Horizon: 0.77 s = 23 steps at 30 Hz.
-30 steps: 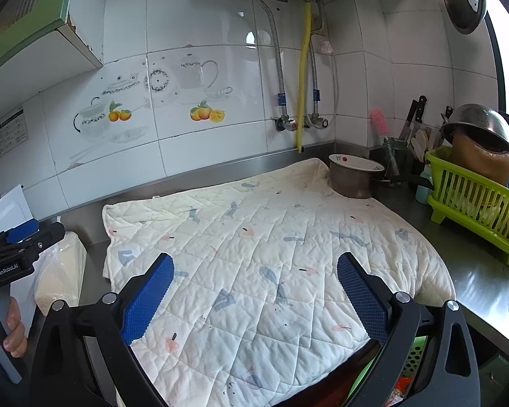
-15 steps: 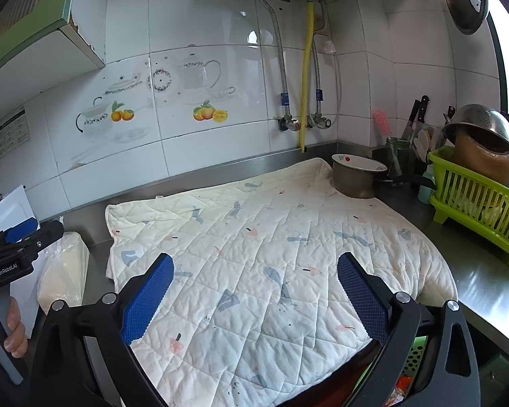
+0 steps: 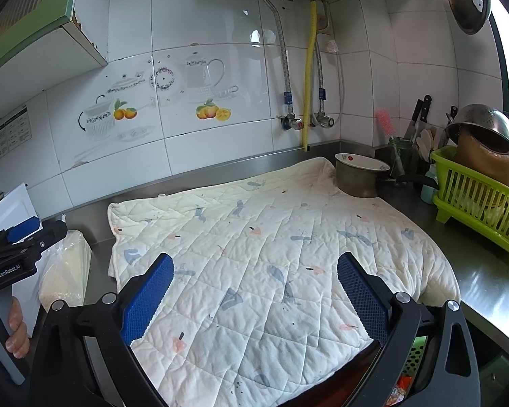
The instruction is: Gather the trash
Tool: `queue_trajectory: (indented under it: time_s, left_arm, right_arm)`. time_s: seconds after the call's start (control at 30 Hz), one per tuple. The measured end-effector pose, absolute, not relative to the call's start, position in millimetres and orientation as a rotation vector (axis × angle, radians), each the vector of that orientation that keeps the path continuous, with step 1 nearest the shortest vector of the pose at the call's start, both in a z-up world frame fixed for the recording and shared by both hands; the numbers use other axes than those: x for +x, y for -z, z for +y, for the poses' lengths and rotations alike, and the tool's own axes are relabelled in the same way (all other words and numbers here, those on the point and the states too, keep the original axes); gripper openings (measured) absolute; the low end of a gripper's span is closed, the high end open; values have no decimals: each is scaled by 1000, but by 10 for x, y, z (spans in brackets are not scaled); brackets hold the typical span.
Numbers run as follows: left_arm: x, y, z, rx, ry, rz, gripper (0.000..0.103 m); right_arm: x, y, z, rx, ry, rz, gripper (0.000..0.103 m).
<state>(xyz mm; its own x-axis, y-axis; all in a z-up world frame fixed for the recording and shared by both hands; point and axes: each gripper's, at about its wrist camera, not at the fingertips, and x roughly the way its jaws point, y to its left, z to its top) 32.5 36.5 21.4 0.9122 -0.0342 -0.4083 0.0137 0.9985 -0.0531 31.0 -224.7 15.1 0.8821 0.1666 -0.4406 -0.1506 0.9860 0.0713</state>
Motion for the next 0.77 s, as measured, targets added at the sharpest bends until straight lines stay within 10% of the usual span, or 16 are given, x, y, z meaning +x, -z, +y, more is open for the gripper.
queue_trajectory:
  time_s: [0.77]
  left_arm:
    - [342, -167, 283, -45, 50, 436, 98]
  right_arm:
    - [273, -100, -2234, 40, -165, 462, 94]
